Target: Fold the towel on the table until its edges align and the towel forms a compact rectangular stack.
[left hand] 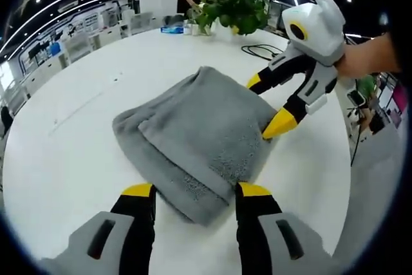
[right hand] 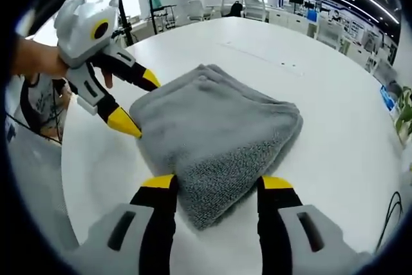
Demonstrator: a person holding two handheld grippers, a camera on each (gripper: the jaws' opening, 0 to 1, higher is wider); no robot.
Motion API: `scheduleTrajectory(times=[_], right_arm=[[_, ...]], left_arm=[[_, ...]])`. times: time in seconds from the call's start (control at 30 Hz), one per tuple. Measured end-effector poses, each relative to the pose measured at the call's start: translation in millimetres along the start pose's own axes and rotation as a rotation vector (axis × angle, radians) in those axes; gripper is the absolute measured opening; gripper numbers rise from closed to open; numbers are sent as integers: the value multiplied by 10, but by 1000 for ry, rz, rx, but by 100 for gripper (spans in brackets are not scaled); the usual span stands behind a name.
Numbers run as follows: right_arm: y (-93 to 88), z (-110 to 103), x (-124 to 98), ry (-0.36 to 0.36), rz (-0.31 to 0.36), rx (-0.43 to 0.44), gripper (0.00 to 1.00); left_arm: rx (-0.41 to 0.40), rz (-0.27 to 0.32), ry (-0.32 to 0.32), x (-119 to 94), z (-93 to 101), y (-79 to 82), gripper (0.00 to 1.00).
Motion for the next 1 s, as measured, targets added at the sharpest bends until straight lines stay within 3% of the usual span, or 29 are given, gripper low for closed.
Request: scheduleTrajectory(times=[0.4,0.67,1.0], right_arm=[[24,51,-31,-2,21,-12,50],[103,59,-181,-25,80,-3,53],[158,30,-369,-43,129,15,65]], left_arm=[[-2,4,10,3,-14,30,52],[-25,59,36,-129,-27,97,56],[-49,117,59,-345,-55,193,64]])
Point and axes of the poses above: the point that each gripper's makers call its tool centre point, and the gripper's own axes: x roughly forward along the fingers, z roughly to its right, y roughly out of its top, the point moved 6 cm from there along -x, roughly backward along the fingers, and after that the axes turned 13 degrees about -x, right-handed, at the moved point
